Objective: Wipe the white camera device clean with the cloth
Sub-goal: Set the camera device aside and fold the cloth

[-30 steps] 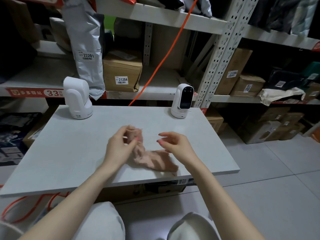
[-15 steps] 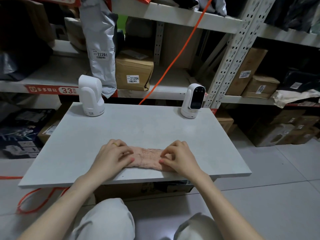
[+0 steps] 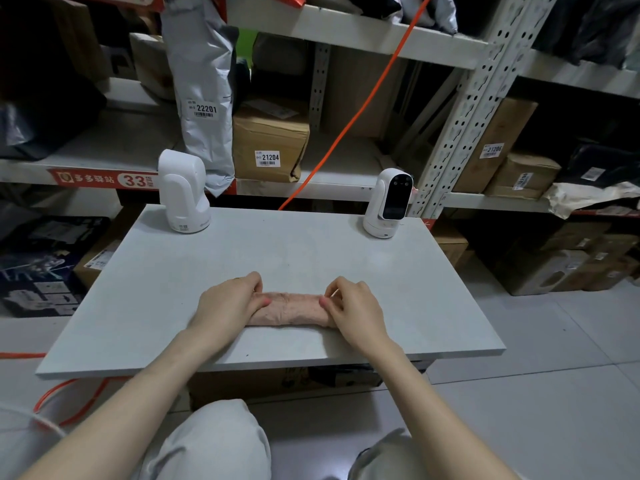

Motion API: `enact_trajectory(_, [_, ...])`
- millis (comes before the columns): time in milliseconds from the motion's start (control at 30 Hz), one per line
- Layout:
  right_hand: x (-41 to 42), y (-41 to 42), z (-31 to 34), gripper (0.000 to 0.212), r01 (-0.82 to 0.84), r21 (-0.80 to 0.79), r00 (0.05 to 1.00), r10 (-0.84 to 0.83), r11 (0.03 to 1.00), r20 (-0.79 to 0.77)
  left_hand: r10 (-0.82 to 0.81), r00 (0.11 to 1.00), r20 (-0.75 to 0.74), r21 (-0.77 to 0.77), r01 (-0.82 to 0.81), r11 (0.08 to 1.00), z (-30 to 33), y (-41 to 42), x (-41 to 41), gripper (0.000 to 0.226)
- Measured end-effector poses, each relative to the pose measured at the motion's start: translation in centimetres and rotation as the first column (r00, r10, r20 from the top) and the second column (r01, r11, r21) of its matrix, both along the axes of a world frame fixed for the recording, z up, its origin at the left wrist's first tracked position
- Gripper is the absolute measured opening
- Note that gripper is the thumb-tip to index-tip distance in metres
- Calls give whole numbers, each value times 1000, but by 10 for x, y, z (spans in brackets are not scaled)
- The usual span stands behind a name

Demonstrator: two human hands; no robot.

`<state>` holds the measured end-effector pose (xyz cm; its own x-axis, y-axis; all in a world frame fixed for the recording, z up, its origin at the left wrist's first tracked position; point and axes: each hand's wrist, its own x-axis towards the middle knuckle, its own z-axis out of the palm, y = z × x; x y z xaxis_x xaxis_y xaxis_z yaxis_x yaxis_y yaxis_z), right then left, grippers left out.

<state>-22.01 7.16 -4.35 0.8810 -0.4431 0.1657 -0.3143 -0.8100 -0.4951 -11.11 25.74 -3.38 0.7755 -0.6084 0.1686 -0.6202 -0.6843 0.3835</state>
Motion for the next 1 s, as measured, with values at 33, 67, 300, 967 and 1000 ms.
enact_trajectory(33, [1,4,-2,15,20,-81,1000,-20,997,-4,15,1000,6,-2,-15,1000,-1,-2,-1,26])
enact_trajectory(67, [1,6,-5,16,43,-168,999,-40,985,16,27,999,18,0,-27,1000,-3,-2,-1,30])
enact_trajectory(300, [1,25,-11,19,-100,-388,958,193,916,210,87,996,-3,117,-87,989,-6,2,6,45])
enact_trajectory(967, [-18,-9,30,42,37,841,992,-119,540,33,-269,525,-807,-391,-134,911,57,-86,-29,22])
enact_trajectory(1000, [-18,-10,23,39,57,830,989,-148,555,31,-277,522,-807,-402,-142,904,56,-86,-31,23])
